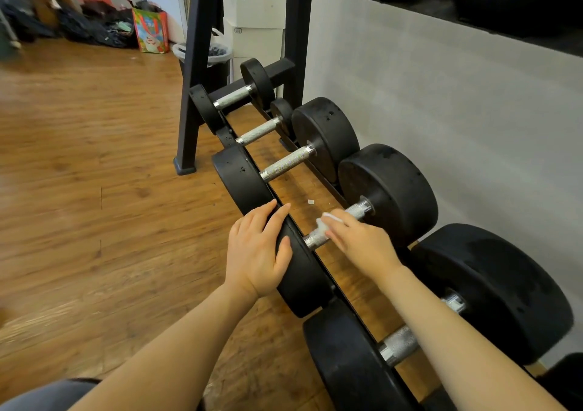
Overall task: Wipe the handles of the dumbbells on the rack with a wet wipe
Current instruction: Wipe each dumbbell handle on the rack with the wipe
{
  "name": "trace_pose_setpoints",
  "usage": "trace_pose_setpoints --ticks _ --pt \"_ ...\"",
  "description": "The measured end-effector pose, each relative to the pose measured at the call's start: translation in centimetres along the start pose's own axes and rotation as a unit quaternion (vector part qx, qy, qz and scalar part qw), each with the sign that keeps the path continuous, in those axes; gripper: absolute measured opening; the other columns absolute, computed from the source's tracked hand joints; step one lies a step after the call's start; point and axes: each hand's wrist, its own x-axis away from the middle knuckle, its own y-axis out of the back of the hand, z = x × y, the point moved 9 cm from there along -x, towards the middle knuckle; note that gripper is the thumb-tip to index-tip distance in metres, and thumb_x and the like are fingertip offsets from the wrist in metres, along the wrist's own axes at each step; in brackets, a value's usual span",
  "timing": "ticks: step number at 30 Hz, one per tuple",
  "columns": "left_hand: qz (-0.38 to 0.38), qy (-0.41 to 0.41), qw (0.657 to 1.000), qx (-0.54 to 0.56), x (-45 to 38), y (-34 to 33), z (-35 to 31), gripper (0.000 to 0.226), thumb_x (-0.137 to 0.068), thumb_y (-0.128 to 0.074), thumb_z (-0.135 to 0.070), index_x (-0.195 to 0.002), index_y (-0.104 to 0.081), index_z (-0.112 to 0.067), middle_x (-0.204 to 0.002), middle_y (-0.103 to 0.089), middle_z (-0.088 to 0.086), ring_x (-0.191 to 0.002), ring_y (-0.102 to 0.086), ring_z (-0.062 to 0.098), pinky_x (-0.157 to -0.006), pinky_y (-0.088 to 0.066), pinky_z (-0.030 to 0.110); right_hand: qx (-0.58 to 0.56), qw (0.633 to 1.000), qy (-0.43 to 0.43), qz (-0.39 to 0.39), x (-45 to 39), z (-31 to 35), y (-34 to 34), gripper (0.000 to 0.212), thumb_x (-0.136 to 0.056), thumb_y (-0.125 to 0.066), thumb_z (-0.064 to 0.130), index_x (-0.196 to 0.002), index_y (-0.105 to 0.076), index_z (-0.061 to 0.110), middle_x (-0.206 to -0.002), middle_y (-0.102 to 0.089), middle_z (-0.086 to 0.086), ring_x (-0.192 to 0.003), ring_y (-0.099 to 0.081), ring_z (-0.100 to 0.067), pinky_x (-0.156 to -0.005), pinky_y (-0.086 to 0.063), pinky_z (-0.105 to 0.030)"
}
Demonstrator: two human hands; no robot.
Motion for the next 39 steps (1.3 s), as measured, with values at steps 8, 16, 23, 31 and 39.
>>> trace_pose_setpoints --ticks 8,16,23,31,39 --pt "-0.003 0.0 1.0 -0.003 0.0 0.0 0.1 0.058 -0.091 -0.035 -0.041 -0.143 -0.05 -0.019 -0.146 -0.049 0.006 -0.132 -0.044 0.025 -0.106 -0.031 0.04 -0.052 0.998 0.037 0.004 0.7 3.0 -0.9 0.046 -0.091 -0.064 0.022 -0.135 -0.05 0.016 -0.135 -0.053 -0.001 -0.072 -0.066 -0.015 -0.051 -0.05 -0.025" --pt "-0.002 0.005 1.0 -0.001 0.0 -0.1 0.2 0.059 -0.092 -0.032 -0.043 -0.144 -0.048 -0.021 -0.148 -0.048 0.004 -0.135 -0.042 0.024 -0.108 -0.03 0.04 -0.045 0.99 -0.077 -0.107 2.0 0.9 1.7 0.044 -0.088 -0.064 0.029 -0.129 -0.058 0.016 -0.132 -0.057 -0.007 -0.094 -0.064 -0.017 -0.061 -0.041 -0.014" --pt "0.001 0.009 1.0 -0.002 0.0 -0.1 0.1 0.06 -0.092 -0.03 -0.044 -0.145 -0.047 -0.021 -0.148 -0.047 0.004 -0.135 -0.041 0.024 -0.109 -0.03 0.042 -0.016 0.98 -0.141 -0.14 2.2 0.1 2.7 0.035 -0.094 -0.051 0.034 -0.119 -0.057 0.01 -0.106 -0.056 -0.011 -0.078 -0.057 -0.017 -0.058 -0.046 -0.027" --pt "0.001 0.009 1.0 0.002 0.0 -0.1 0.1 0.06 -0.091 -0.031 -0.044 -0.144 -0.048 -0.022 -0.148 -0.047 0.004 -0.135 -0.041 0.024 -0.109 -0.031 0.042 -0.047 0.983 -0.112 -0.138 2.1 0.4 1.6 0.036 -0.088 -0.064 0.015 -0.123 -0.061 0.005 -0.118 -0.06 -0.011 -0.106 -0.055 -0.024 -0.078 -0.055 -0.037" --pt "-0.002 0.008 1.0 0.003 0.0 0.0 0.0 0.061 -0.09 -0.031 -0.043 -0.144 -0.048 -0.022 -0.148 -0.047 0.004 -0.135 -0.041 0.023 -0.109 -0.029 0.04 -0.088 0.99 -0.064 -0.093 1.8 2.7 0.9 0.024 -0.097 -0.053 0.025 -0.116 -0.062 0.015 -0.105 -0.059 0.003 -0.098 -0.054 -0.011 -0.082 -0.051 -0.033"
